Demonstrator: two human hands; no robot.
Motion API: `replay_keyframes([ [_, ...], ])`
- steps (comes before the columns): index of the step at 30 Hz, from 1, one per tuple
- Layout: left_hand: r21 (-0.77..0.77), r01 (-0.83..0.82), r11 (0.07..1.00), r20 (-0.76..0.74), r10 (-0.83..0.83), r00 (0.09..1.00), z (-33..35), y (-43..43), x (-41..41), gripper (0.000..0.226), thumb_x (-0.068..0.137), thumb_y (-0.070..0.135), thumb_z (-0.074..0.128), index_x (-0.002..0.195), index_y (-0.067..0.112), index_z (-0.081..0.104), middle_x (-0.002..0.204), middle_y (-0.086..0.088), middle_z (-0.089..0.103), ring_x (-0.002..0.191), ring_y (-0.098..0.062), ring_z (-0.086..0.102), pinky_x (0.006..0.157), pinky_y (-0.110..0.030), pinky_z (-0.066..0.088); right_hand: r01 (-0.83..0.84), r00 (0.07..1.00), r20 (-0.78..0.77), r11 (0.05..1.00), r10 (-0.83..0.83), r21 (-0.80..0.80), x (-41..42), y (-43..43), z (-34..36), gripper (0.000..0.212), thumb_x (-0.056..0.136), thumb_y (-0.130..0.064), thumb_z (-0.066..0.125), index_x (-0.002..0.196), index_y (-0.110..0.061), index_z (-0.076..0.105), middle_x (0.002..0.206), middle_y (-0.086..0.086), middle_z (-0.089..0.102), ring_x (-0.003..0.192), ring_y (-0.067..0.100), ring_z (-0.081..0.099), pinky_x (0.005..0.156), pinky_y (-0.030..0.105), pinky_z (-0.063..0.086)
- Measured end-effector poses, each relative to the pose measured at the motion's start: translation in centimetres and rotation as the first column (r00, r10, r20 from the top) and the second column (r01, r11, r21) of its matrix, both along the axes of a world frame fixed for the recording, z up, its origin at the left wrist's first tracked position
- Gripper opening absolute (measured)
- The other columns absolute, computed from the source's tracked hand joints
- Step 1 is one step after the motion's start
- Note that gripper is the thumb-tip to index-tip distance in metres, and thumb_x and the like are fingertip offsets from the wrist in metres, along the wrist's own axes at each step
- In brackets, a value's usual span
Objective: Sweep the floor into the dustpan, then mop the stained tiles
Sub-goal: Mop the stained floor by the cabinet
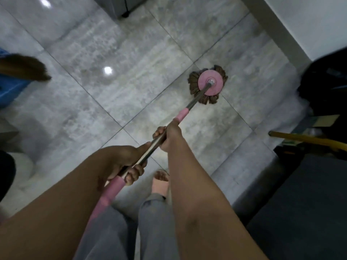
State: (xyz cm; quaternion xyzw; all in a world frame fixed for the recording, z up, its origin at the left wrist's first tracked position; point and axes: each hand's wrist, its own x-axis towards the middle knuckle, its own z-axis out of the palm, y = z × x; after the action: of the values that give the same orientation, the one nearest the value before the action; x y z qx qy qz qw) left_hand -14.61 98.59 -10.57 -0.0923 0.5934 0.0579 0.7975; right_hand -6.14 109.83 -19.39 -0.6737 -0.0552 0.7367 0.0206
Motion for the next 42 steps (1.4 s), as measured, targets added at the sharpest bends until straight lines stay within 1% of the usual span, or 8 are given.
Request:
replay_keyframes([
  [13, 0.076, 0.11, 0.991, 0.117, -0.119, 0.986, -4.4, 13.7, 16.2, 0.068, 0.088, 0.077, 0.03, 0.062, 0.014, 0.038, 0.038, 0.002, 0.035, 0.026, -0.009, 0.028, 0.034, -0.01, 0.028, 0.15, 0.973, 0.164, 0.986, -0.161, 0.076, 18.0, 12.5, -3.1, 0.054, 0.09, -0.07, 0.034, 0.091, -0.017, 0.044, 0.04, -0.001, 0.031, 0.027, 0.014, 0.033, 0.036, 0.021, 0.039],
  [23, 0.034, 0.174, 0.984, 0.066, -0.176, 0.982, -2.9, -2.8, 8.8, 0.061, 0.09, 0.07, 0.038, 0.063, 0.015, 0.04, 0.041, 0.002, 0.033, 0.03, -0.01, 0.027, 0.036, -0.012, 0.027, 0.299, 0.951, 0.075, 0.954, -0.301, 0.032, 11.4, -4.9, -1.2, 0.065, 0.087, -0.076, 0.029, 0.123, -0.025, 0.046, 0.039, 0.0, 0.031, 0.028, 0.015, 0.03, 0.042, 0.019, 0.04],
  [26, 0.02, 0.248, 0.969, 0.042, -0.249, 0.968, -2.0, -9.8, 5.6, 0.063, 0.088, 0.069, 0.043, 0.066, 0.011, 0.051, 0.047, -0.001, 0.035, 0.034, -0.011, 0.031, 0.038, -0.016, 0.027, 0.293, 0.955, 0.055, 0.955, -0.291, -0.041, 8.4, -11.9, 0.2, 0.064, 0.084, -0.08, 0.024, 0.098, -0.021, 0.046, 0.041, 0.0, 0.032, 0.03, 0.015, 0.034, 0.054, 0.024, 0.047],
  [29, 0.021, 0.282, 0.959, -0.047, -0.281, 0.958, -0.8, -17.0, 2.0, 0.037, 0.096, 0.043, 0.048, 0.123, 0.023, 0.061, 0.056, -0.005, 0.043, 0.041, -0.015, 0.038, 0.041, -0.022, 0.033, 0.341, 0.94, 0.013, 0.939, -0.34, -0.056, 5.1, -19.1, 1.3, 0.076, 0.074, -0.087, 0.03, 0.09, -0.013, 0.042, 0.042, 0.001, 0.034, 0.031, 0.015, 0.034, 0.046, 0.022, 0.045],
  [31, -0.043, 0.223, 0.974, -0.048, -0.225, 0.973, 0.6, -21.6, -0.4, 0.027, 0.091, 0.054, 0.052, 0.104, 0.033, 0.063, 0.051, -0.002, 0.042, 0.038, -0.013, 0.036, 0.04, -0.019, 0.032, 0.345, 0.937, -0.019, 0.934, -0.348, -0.092, 2.6, -23.7, 2.2, 0.075, 0.071, -0.088, 0.031, 0.083, -0.014, 0.041, 0.046, 0.002, 0.035, 0.036, 0.017, 0.036, 0.063, 0.029, 0.055],
  [35, -0.091, 0.227, 0.97, -0.133, -0.238, 0.962, 2.8, -28.6, -5.1, 0.066, 0.084, 0.073, 0.046, 0.1, 0.012, 0.06, 0.054, -0.002, 0.05, 0.037, -0.014, 0.04, 0.043, -0.019, 0.037, 0.303, 0.938, -0.118, 0.935, -0.327, -0.182, -1.5, -31.0, 3.6, 0.064, 0.088, -0.073, 0.029, 0.099, -0.011, 0.043, 0.049, 0.005, 0.045, 0.041, 0.019, 0.045, 0.064, 0.032, 0.056],
  [40, 0.096, 0.345, 0.934, -0.468, -0.264, 0.843, 4.4, -31.6, -7.5, 0.031, 0.091, 0.047, 0.059, 0.103, 0.019, 0.056, 0.08, -0.011, 0.064, 0.043, -0.019, 0.061, 0.046, -0.026, 0.051, -0.161, 0.984, -0.082, 0.986, 0.158, -0.037, -3.5, -34.2, 4.7, 0.053, 0.101, -0.051, 0.03, 0.117, -0.002, 0.045, 0.098, 0.016, 0.062, 0.076, 0.03, 0.066, 0.066, 0.042, 0.059],
  [42, 0.073, 0.564, 0.823, -0.622, -0.404, 0.67, 4.6, -31.4, -7.3, 0.021, 0.092, 0.039, 0.059, 0.102, 0.02, 0.057, 0.081, -0.006, 0.065, 0.052, -0.018, 0.065, 0.052, -0.026, 0.053, -0.553, 0.83, 0.237, 0.802, 0.505, 0.224, -3.2, -34.3, 4.4, 0.051, 0.101, -0.042, 0.031, 0.138, -0.006, 0.035, 0.123, 0.018, 0.054, 0.1, 0.037, 0.063, 0.083, 0.044, 0.054],
])
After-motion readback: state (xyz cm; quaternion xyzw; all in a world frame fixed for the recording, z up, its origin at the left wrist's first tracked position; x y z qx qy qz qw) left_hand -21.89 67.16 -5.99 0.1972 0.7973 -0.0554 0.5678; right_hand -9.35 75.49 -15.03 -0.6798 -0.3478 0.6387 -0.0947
